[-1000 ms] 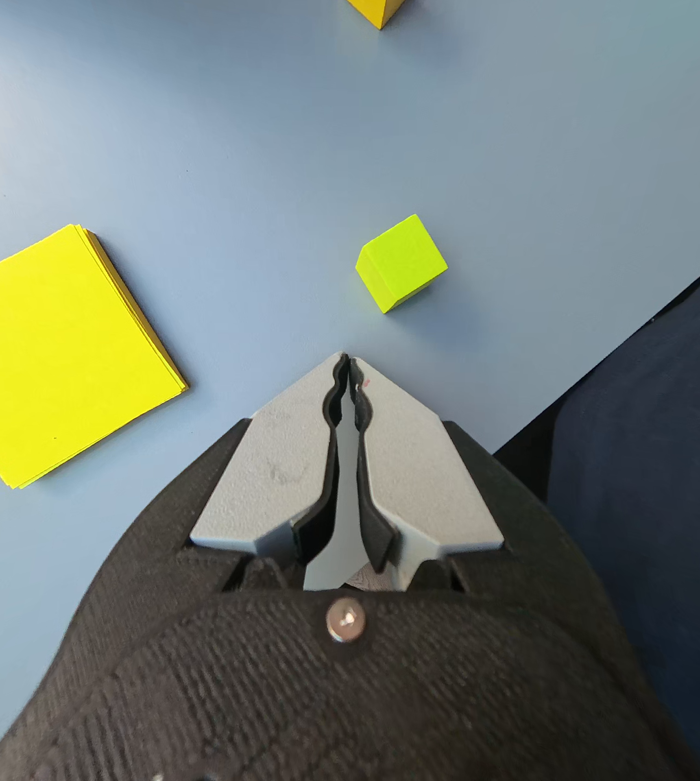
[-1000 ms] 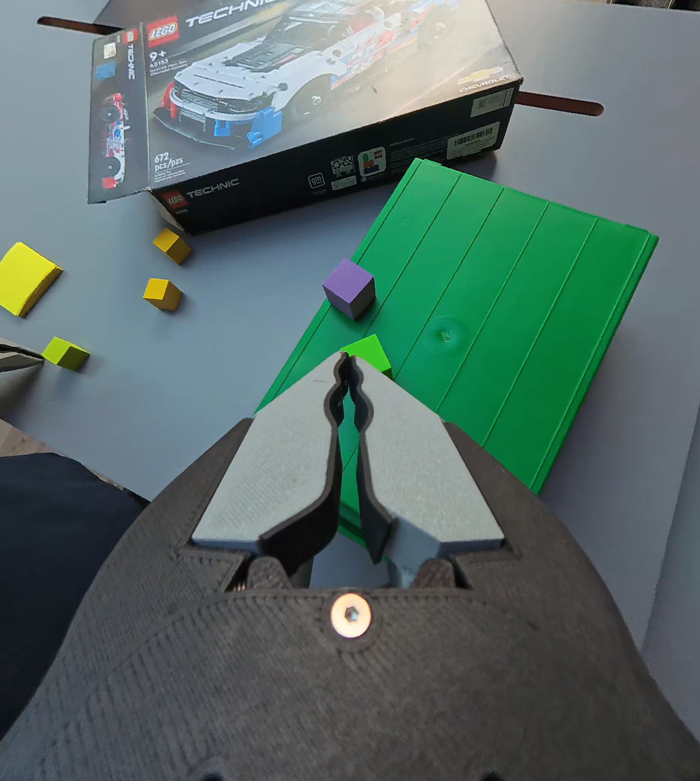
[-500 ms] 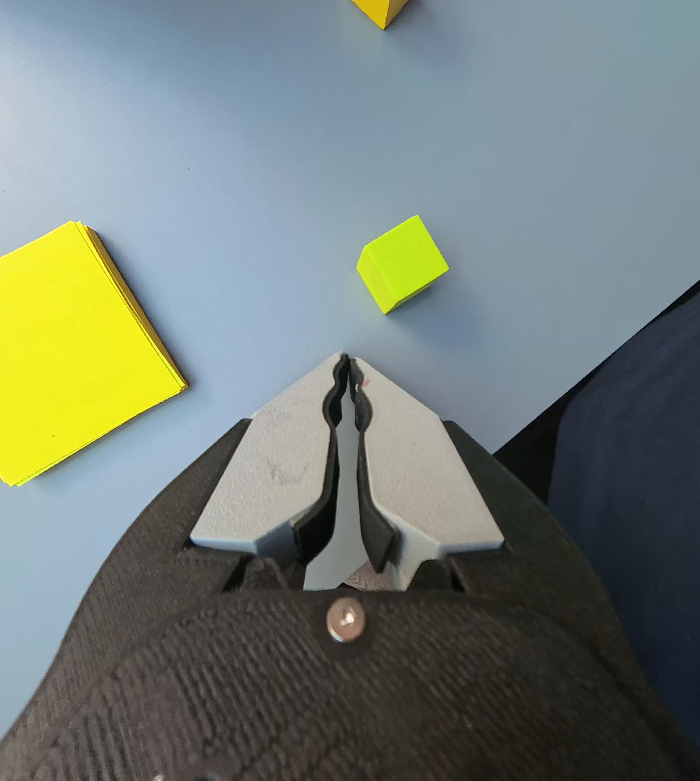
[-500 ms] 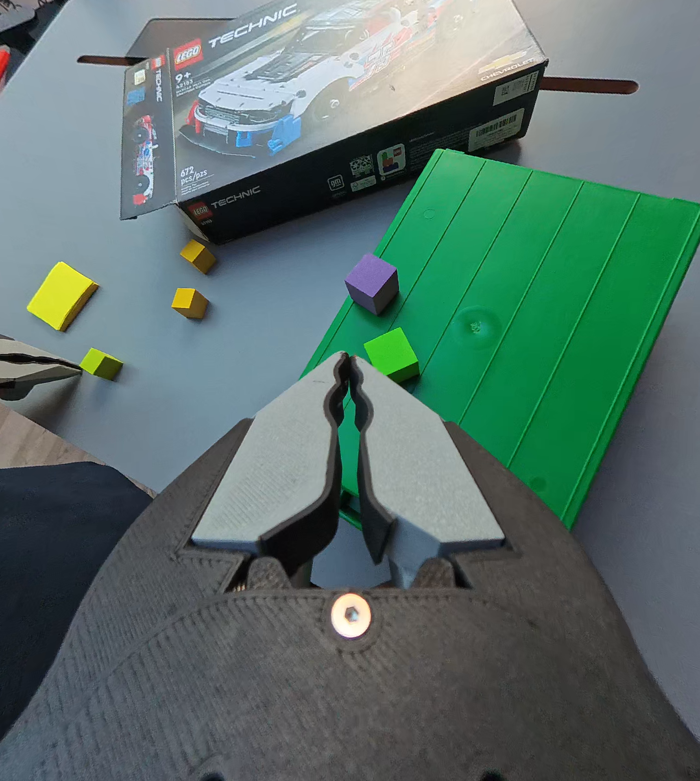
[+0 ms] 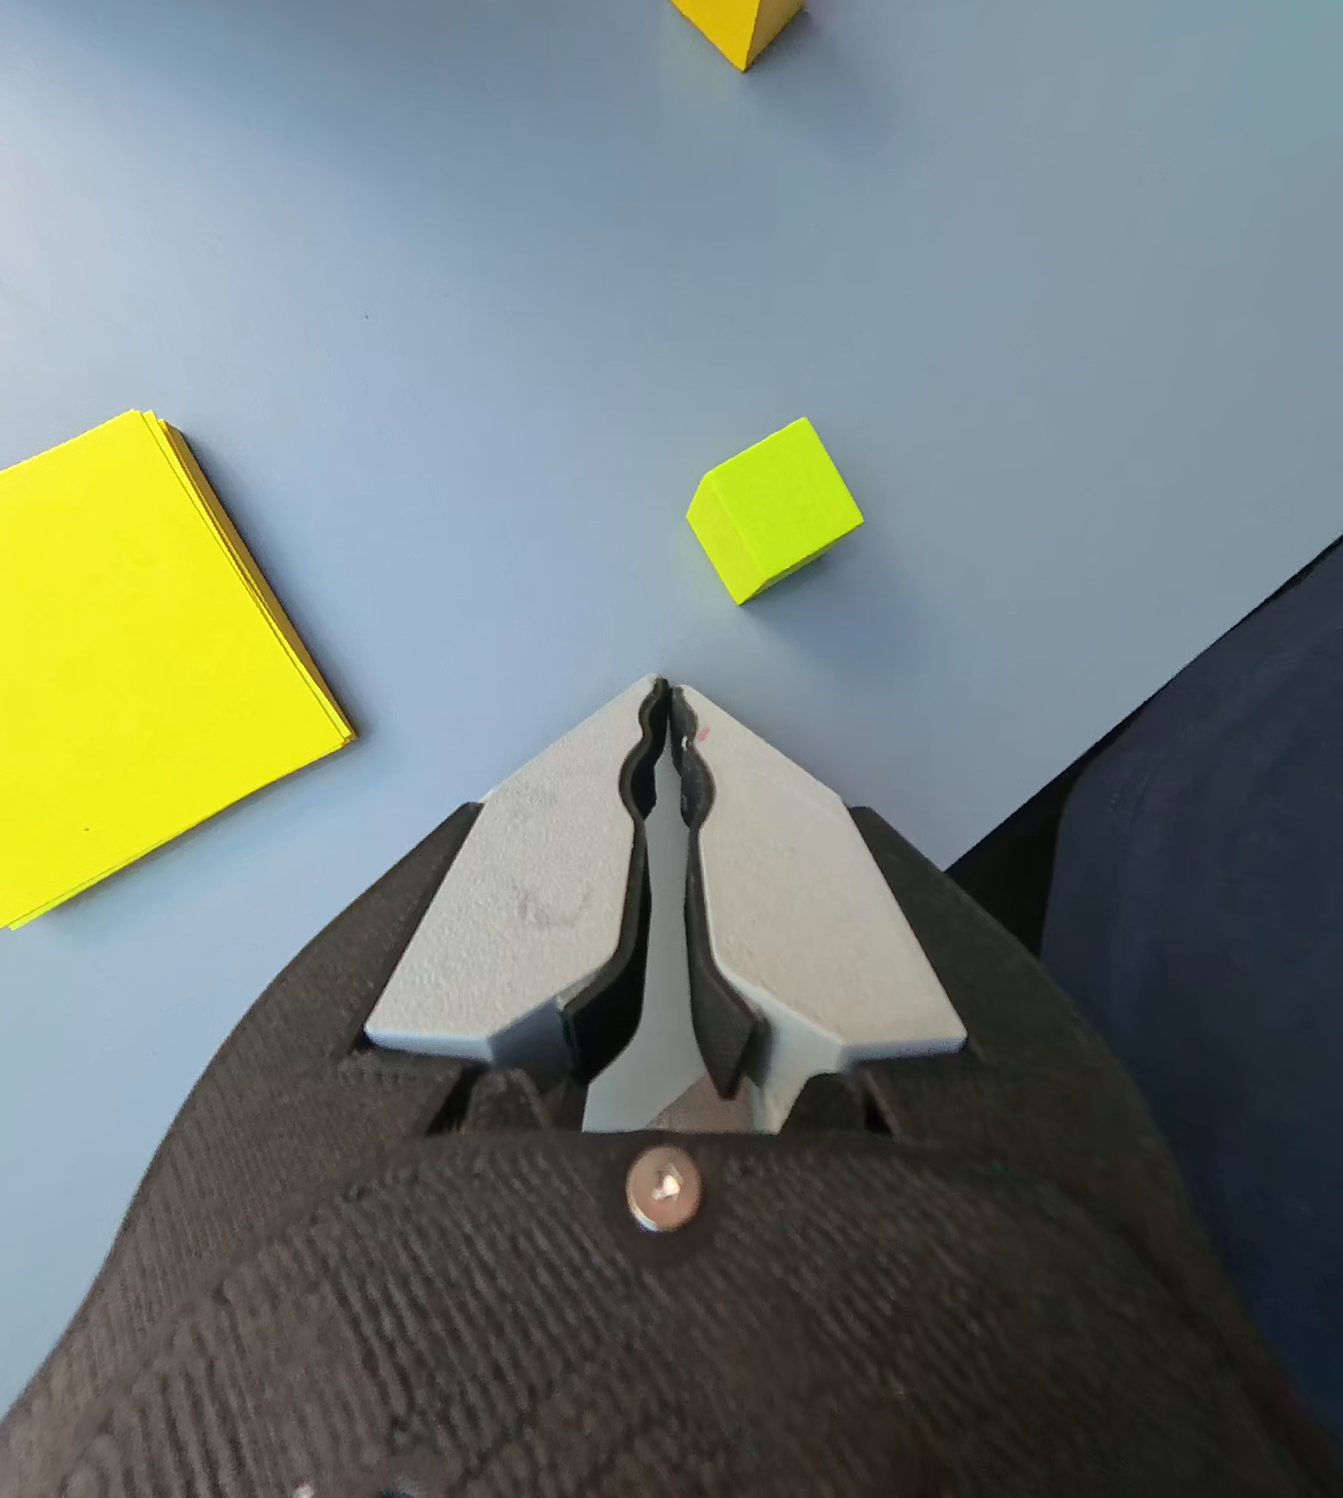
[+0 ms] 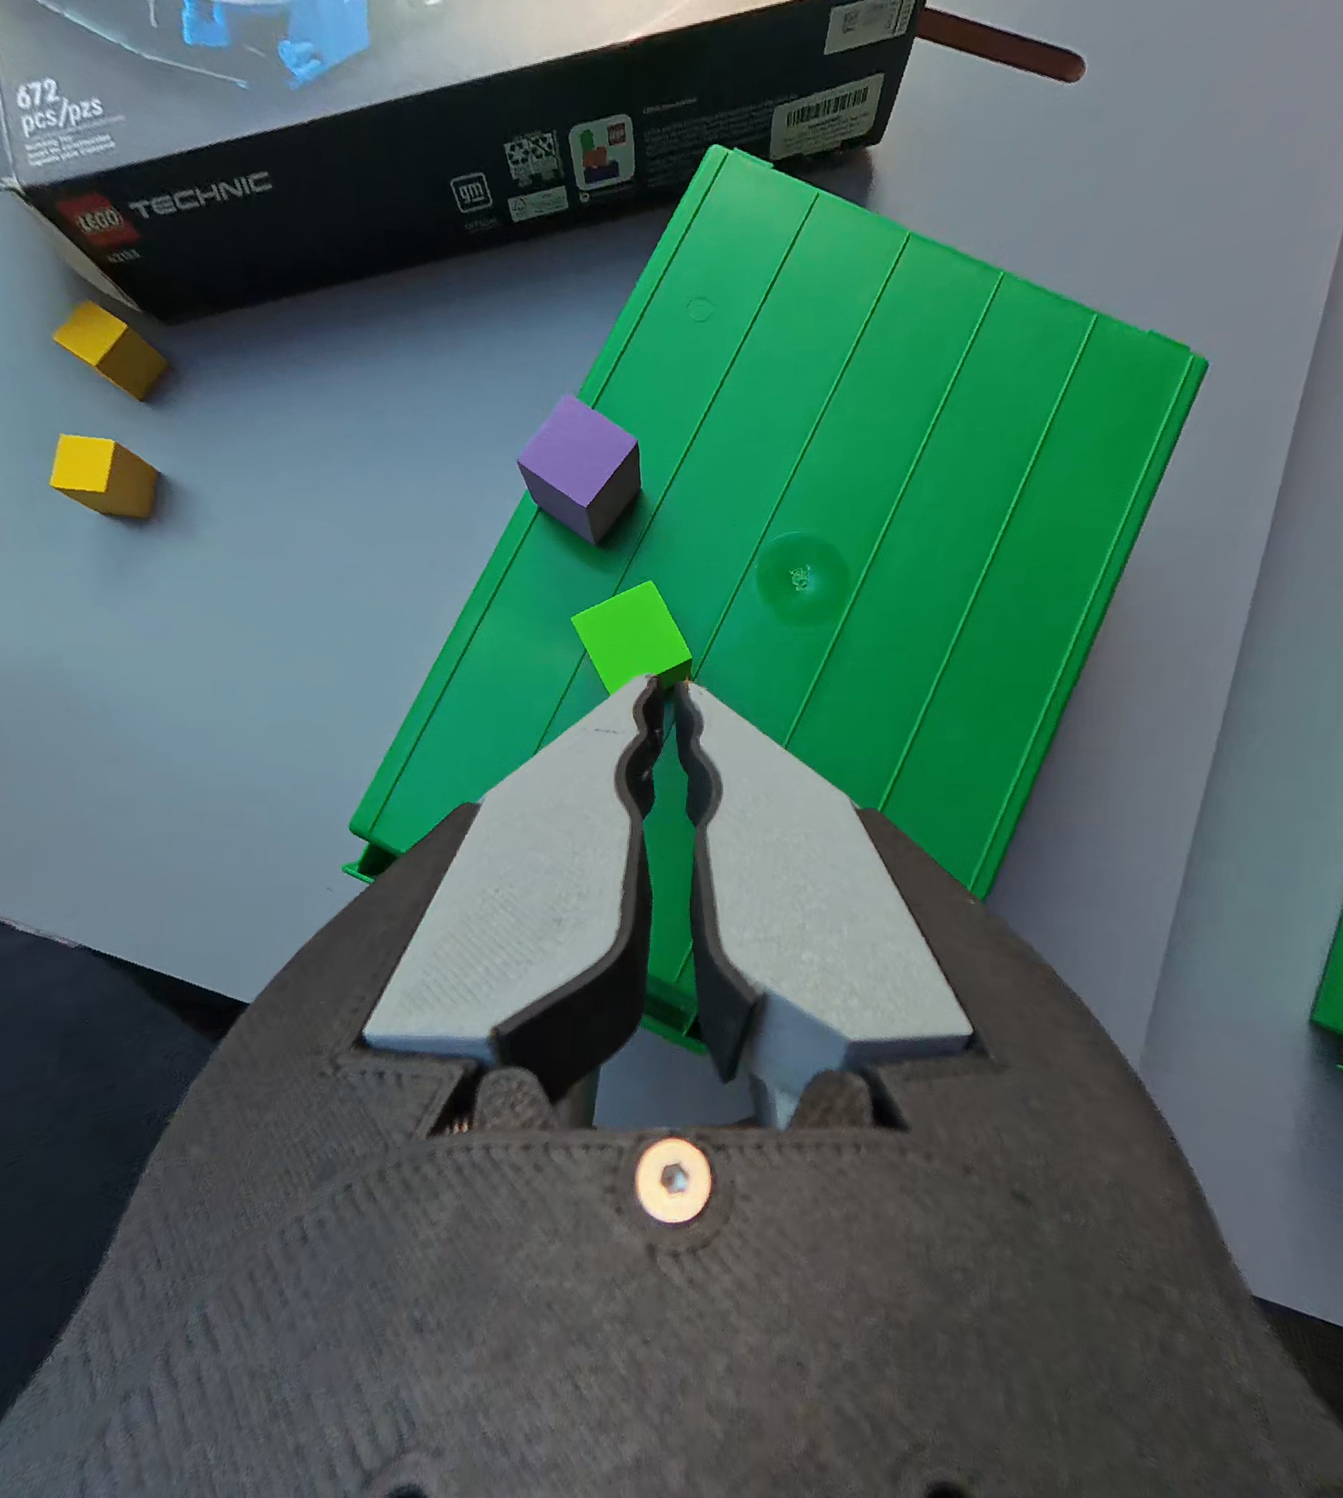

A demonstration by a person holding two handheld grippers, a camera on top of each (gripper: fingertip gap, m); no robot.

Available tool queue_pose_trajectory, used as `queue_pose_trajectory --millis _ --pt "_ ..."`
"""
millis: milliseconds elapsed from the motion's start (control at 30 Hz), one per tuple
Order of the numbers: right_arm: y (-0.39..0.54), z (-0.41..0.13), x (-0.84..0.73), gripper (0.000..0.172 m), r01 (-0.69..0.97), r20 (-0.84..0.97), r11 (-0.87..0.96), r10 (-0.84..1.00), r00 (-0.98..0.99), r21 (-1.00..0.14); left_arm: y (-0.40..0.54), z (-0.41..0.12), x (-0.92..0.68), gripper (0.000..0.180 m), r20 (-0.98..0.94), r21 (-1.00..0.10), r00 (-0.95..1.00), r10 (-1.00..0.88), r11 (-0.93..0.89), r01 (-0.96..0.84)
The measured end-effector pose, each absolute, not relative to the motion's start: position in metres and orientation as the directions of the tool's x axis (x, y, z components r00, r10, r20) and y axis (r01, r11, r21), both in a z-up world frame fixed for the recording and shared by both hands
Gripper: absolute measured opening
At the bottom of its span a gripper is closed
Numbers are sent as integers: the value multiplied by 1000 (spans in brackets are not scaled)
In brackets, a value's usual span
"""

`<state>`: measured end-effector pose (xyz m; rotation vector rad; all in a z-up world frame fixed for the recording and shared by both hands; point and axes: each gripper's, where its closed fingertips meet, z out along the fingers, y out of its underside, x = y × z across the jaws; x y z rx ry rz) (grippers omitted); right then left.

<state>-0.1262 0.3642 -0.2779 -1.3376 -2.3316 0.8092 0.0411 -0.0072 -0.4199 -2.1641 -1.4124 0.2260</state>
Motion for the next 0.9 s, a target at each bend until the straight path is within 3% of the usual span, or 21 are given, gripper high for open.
queue_pose_trajectory --millis 267,667,900 --pt "371 -286 -124 3 701 -6 381 877 -481 -603 -7 -420 41 0 164 -510 440 883 -306 804" --pt "356 -288 -121 33 708 -109 355 848 -518 -610 -7 -420 41 0 169 -510 430 887 -295 808" --pt "347 -295 -117 39 707 -122 388 824 -554 -591 -7 -420 41 0 168 -512 428 888 -293 808"
